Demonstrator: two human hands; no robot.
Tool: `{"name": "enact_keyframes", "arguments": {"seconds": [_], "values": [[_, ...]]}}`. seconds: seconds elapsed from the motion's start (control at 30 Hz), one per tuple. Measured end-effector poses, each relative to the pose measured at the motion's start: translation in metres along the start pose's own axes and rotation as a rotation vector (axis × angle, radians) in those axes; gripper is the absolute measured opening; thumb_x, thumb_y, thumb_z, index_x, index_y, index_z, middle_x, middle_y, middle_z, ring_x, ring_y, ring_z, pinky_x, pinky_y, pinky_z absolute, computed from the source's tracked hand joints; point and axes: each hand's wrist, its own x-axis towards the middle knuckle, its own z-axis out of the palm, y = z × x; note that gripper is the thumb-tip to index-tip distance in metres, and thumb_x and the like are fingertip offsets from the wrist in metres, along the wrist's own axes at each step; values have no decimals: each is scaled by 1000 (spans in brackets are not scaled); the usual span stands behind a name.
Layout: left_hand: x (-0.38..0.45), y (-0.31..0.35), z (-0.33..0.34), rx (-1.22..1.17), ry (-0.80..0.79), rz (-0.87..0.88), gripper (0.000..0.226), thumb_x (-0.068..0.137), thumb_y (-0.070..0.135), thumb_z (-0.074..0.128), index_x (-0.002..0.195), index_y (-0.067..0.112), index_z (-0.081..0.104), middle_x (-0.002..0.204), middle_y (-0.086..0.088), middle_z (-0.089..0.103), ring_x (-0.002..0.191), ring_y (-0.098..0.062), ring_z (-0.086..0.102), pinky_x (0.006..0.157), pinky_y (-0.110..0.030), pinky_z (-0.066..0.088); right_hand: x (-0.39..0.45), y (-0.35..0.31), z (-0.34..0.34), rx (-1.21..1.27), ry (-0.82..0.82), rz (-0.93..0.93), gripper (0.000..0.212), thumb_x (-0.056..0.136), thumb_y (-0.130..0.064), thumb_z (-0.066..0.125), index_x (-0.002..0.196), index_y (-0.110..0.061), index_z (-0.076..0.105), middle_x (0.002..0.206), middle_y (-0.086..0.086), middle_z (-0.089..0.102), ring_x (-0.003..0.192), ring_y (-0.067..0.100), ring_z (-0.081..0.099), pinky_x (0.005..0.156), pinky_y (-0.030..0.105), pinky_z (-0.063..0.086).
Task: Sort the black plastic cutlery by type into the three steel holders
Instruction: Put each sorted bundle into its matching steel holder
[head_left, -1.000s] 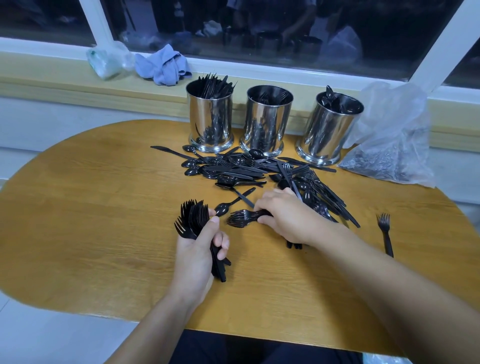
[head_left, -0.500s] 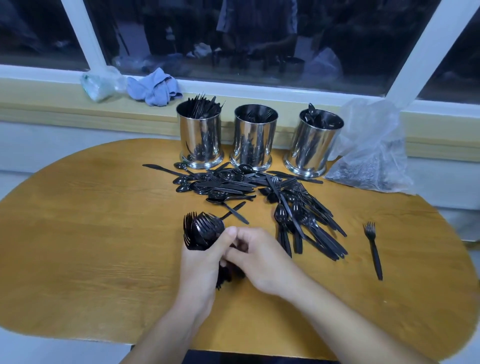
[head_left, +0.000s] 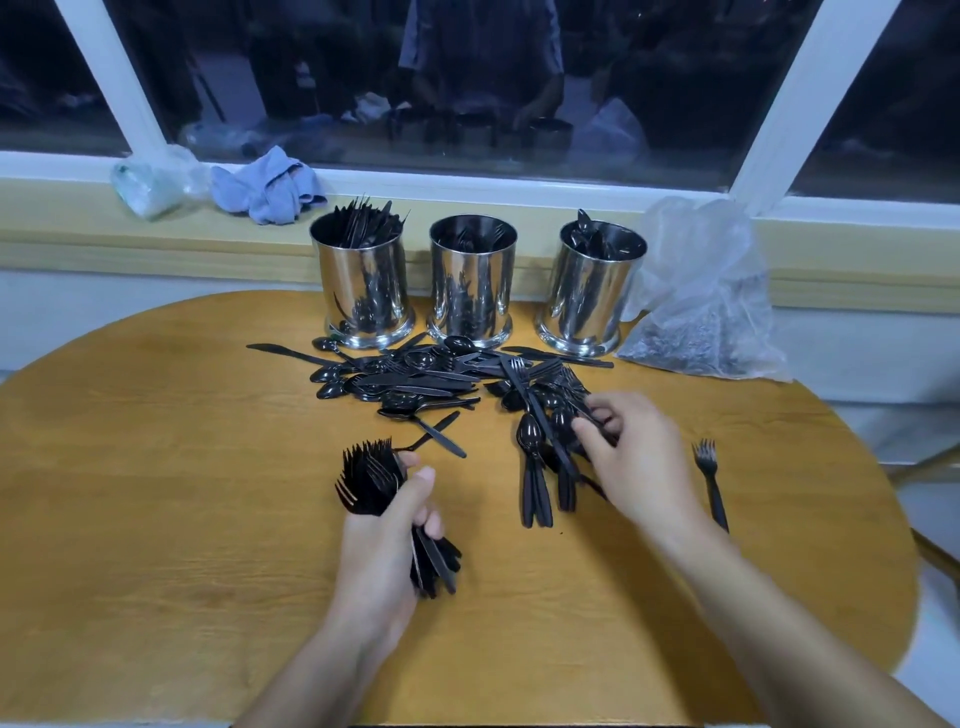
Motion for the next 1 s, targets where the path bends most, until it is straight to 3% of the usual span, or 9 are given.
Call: {"name": "enact_keyframes", "arguments": {"seconds": [0.07, 0.2, 0.37, 0.47, 0.67, 0.77, 0.9, 1.0], "values": [[-1, -4, 0, 66, -23, 23, 21, 108, 18, 69, 129, 18, 64, 71, -5, 44, 66, -21, 47, 50, -31, 47, 15, 27, -2, -206, 0, 54, 40, 102, -43, 72, 135, -20, 72, 122, 2, 70, 113, 27, 64, 98, 47, 55], [2, -7, 1, 77, -29, 37, 18, 109, 18, 69, 126, 16, 68, 71, -4, 44, 65, -25, 56, 57, -36, 49, 27, 48, 2, -296, -56, 58, 40, 107, -43, 66, 140, -21, 70, 126, 4, 71, 113, 30, 66, 101, 51, 53], [4, -14, 2, 186, -60, 79, 13, 110, 19, 69, 123, 18, 67, 73, -8, 51, 69, -30, 64, 71, -45, 49, 27, 51, 9, -189, -47, 23, 9, 105, -25, 71, 104, -23, 80, 91, -6, 77, 83, 23, 73, 89, 51, 62], [4, -16, 0, 211, -60, 95, 13, 110, 19, 68, 123, 19, 68, 72, -8, 52, 70, -31, 64, 72, -44, 50, 22, 46, 9, -125, -72, 33, 11, 102, -16, 73, 106, -20, 82, 92, -7, 77, 88, 20, 73, 93, 50, 61], [5, -16, -3, 207, -61, 98, 17, 109, 20, 68, 127, 19, 69, 73, -8, 53, 71, -31, 65, 72, -44, 50, 10, 46, 11, -149, -143, 34, 21, 100, -17, 76, 89, -35, 74, 105, -11, 68, 86, 16, 71, 97, 50, 57], [5, -18, -4, 204, -62, 103, 16, 109, 18, 68, 125, 17, 68, 73, -9, 52, 70, -30, 64, 72, -45, 49, 10, 44, 9, -124, -121, 41, 20, 101, -16, 75, 90, -33, 75, 96, -15, 68, 84, 13, 70, 97, 51, 57], [6, -18, -3, 200, -53, 103, 17, 109, 17, 68, 125, 16, 68, 73, -9, 52, 70, -31, 63, 71, -45, 49, 16, 41, 7, -100, -99, 83, 17, 96, -14, 79, 89, -28, 72, 75, -17, 68, 72, 3, 66, 85, 37, 61], [5, -16, -2, 186, -60, 89, 17, 109, 17, 68, 125, 15, 68, 73, -10, 51, 70, -31, 63, 70, -44, 50, 18, 41, 8, -82, -122, 132, 18, 95, -10, 78, 97, -27, 71, 79, -16, 69, 73, 0, 65, 66, 22, 52]]}}
